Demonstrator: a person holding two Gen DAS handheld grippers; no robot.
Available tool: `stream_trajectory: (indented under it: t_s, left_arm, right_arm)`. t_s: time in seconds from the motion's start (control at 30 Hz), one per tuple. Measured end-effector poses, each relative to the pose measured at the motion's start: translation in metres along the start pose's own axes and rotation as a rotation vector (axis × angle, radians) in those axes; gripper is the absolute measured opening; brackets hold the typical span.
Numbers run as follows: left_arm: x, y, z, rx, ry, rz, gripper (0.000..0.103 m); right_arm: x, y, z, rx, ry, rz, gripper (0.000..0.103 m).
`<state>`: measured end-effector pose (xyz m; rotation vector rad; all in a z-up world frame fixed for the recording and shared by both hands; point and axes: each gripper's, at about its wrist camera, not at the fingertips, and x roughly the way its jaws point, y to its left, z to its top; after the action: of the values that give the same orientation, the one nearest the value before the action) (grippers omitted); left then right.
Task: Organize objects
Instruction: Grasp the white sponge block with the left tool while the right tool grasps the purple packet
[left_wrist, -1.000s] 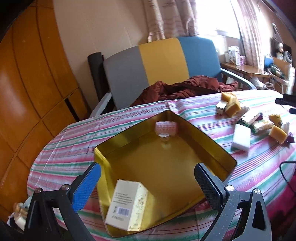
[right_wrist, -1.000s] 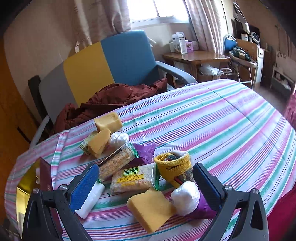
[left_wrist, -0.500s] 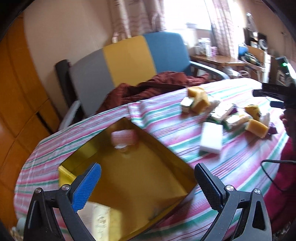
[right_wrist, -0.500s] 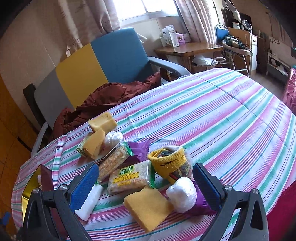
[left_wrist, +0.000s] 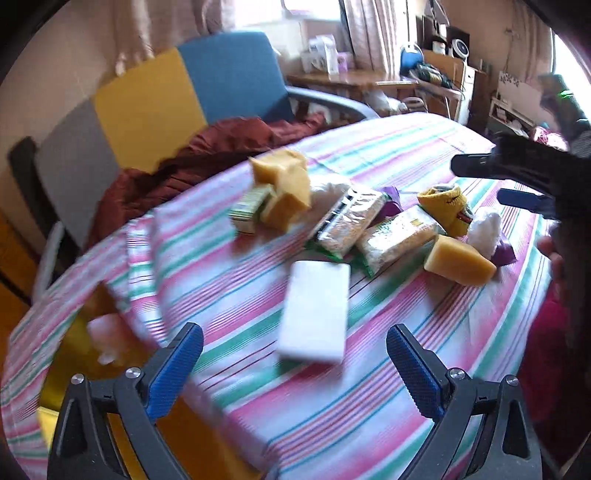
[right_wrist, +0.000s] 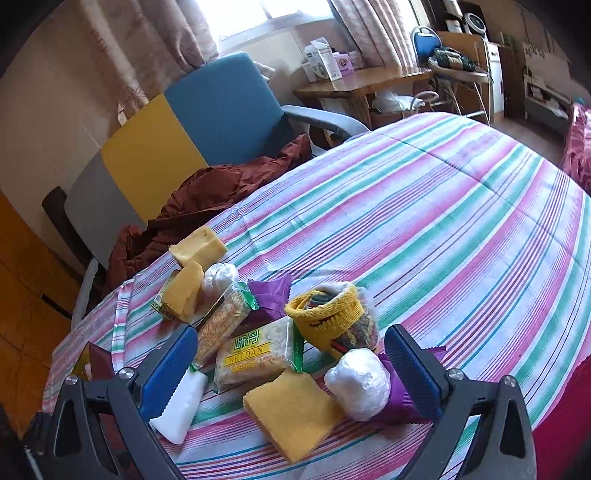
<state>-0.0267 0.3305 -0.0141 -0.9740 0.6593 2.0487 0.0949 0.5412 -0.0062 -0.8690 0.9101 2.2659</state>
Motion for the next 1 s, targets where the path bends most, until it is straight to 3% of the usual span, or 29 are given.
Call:
stream_trajectory:
  t_s: [0.17,0.23,0.4,0.73,1.0]
  left_arm:
    - [0.051,-0.002,0.012,-0.024,0.119,-0.012,0.100]
    - [0.067,-0.002,0.013,-0.045,0.162,-0.028,0.095]
    - [0.092,-0.002,0.011,-0.090,0.228,-0.089,0.065]
    - [0.078,0.002,0.001,-0.160,0.154,-0.120,0.058]
    - [0.032,0.014,-0.006,-0.191,0.055,-0.166,0.058]
  right_arm:
    - [-0.001,-0.017,0.004,0.088,-0.011,-0.010,0.103]
    - [-0.003,-0.030,0.005,0.147,-0.022,-0.016,0.103]
    - [0.001,-0.054,0.005,0.271,-0.003,0.006,0.103]
    - [0.024,-0.053,-0.004,0.271,0.124,-0.046,0.103]
    - [0.001,-0.060,-0.002,0.308,0.069,0.004,0.103]
